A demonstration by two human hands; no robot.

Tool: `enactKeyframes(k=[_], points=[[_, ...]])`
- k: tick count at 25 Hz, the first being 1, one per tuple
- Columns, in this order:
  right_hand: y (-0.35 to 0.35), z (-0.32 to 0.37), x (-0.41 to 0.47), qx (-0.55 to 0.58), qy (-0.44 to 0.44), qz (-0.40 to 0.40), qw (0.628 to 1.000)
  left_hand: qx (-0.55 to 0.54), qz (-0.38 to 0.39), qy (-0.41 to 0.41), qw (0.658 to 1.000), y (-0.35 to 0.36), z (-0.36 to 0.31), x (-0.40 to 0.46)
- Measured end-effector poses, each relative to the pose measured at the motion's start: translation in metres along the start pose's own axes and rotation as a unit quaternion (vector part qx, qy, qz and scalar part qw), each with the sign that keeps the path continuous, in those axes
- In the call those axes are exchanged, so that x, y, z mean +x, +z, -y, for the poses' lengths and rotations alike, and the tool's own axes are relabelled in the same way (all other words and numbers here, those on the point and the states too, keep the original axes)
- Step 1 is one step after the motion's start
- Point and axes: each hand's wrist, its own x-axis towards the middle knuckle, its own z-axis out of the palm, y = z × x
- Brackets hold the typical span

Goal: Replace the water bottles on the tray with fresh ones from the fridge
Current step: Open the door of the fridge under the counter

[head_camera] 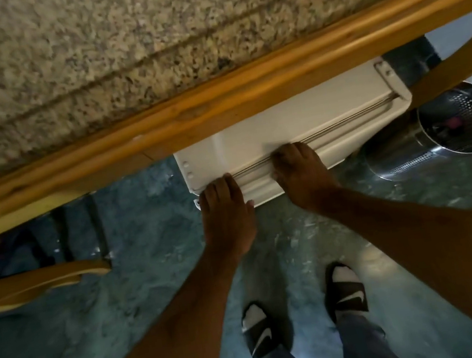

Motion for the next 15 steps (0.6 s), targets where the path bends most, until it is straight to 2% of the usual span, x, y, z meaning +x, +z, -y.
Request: enactKeyframes(k=[7, 15], points=[[0.0012, -0.0024, -0.0003, -0.011, 0.002, 0.022, 1.0, 0.013, 0.003, -0.032, 0.999, 0.0054, -0.0035, 0.0012], [0.0028, -0.0045, 0.0012, -0.025, -0.005, 0.029, 0.999, 0.023, 0.02, -0.024, 0.999, 0.004, -0.0024, 0.003]])
